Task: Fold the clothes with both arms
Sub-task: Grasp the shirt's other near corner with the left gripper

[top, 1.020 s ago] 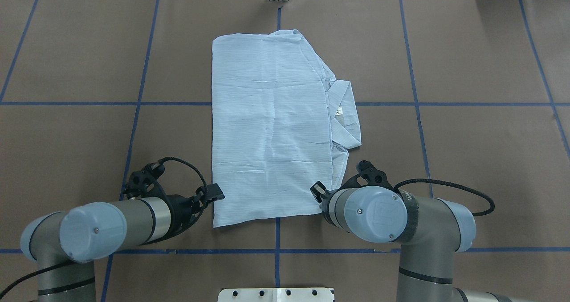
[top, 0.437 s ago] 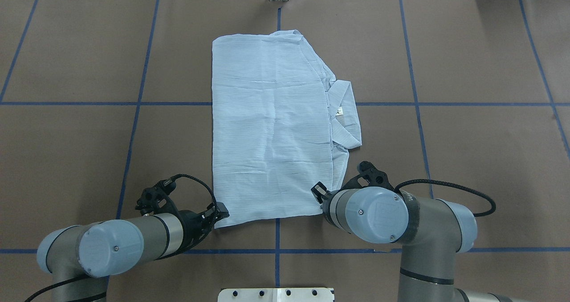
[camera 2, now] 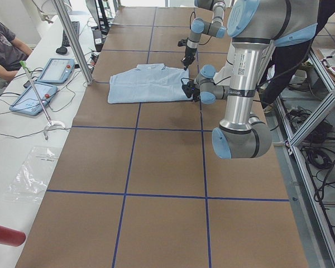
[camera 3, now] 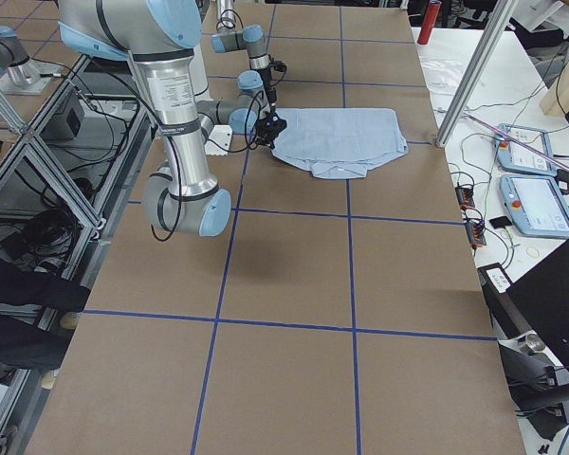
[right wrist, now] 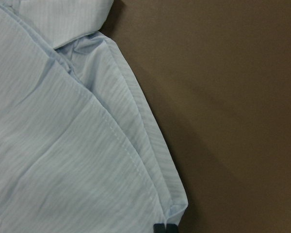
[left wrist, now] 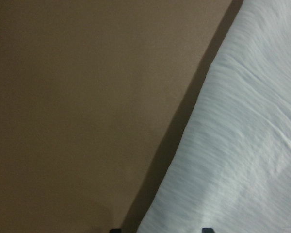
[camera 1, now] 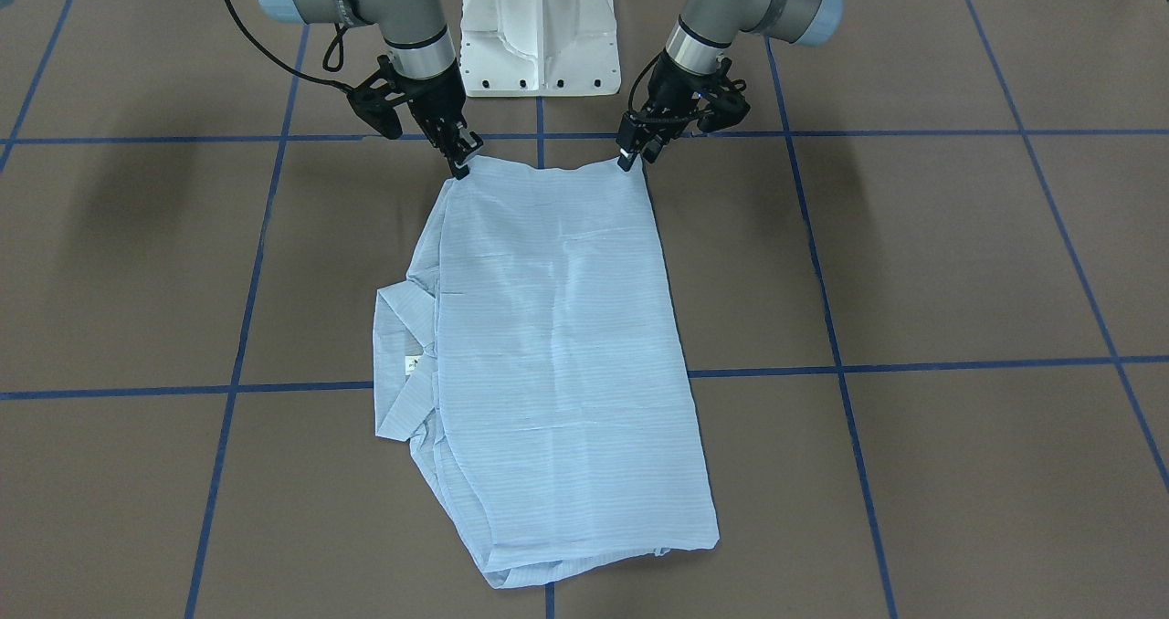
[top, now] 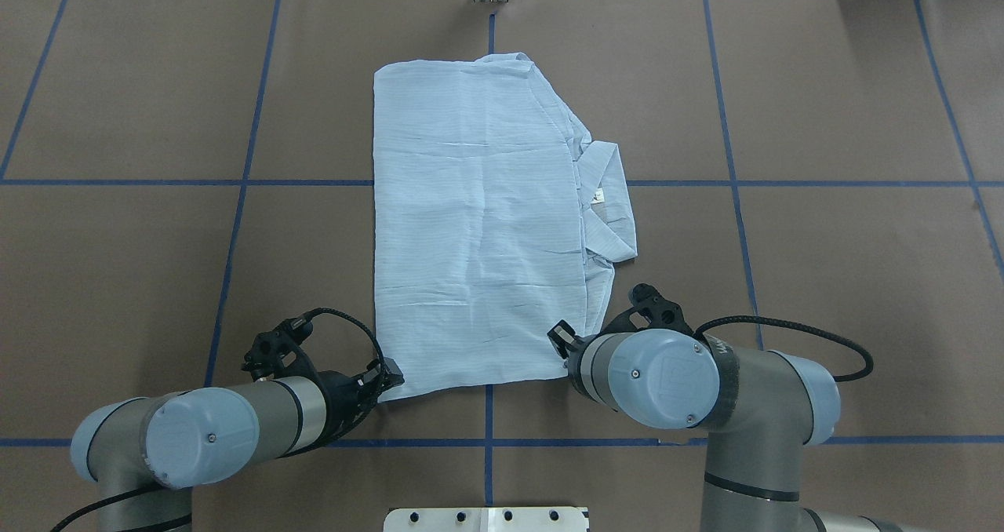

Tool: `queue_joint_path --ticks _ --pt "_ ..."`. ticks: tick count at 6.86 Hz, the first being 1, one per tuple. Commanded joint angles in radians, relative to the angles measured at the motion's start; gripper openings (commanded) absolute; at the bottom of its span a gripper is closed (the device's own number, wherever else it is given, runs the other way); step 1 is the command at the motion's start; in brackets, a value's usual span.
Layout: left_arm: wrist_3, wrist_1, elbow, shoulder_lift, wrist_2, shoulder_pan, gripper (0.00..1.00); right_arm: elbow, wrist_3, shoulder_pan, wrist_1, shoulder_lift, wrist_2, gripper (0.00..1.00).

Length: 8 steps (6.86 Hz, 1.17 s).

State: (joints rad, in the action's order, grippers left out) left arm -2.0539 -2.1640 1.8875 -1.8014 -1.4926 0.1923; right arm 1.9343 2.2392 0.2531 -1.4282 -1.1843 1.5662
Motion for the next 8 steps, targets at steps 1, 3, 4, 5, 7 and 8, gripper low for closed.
queue_joint_path --ticks 1,3,4,5,7,8 --pt "0.000 0.001 -0.002 -0.003 0.000 -0.001 0.38 0.000 0.000 0.000 0.000 0.000 0.000 0.00" --pt "-0.002 0.001 -0.002 -0.004 0.012 0.001 0.00 0.002 0.000 0.000 0.000 0.000 0.000 0.00" --pt "-0.002 0.001 -0.002 -0.004 0.012 0.001 0.00 0.000 0.000 0.000 0.000 0.000 -0.002 0.00" --pt "-0.002 0.001 0.001 -0.006 0.012 0.001 0.00 0.002 0.000 0.000 0.000 0.000 -0.002 0.00" --pt "-0.023 0.001 0.045 -0.004 0.014 0.004 0.00 0.033 0.000 -0.006 0.000 -0.014 -0.002 0.00" --pt "-0.029 0.003 0.126 0.008 0.014 0.007 0.00 0.113 0.002 -0.011 0.000 -0.064 -0.002 0.00"
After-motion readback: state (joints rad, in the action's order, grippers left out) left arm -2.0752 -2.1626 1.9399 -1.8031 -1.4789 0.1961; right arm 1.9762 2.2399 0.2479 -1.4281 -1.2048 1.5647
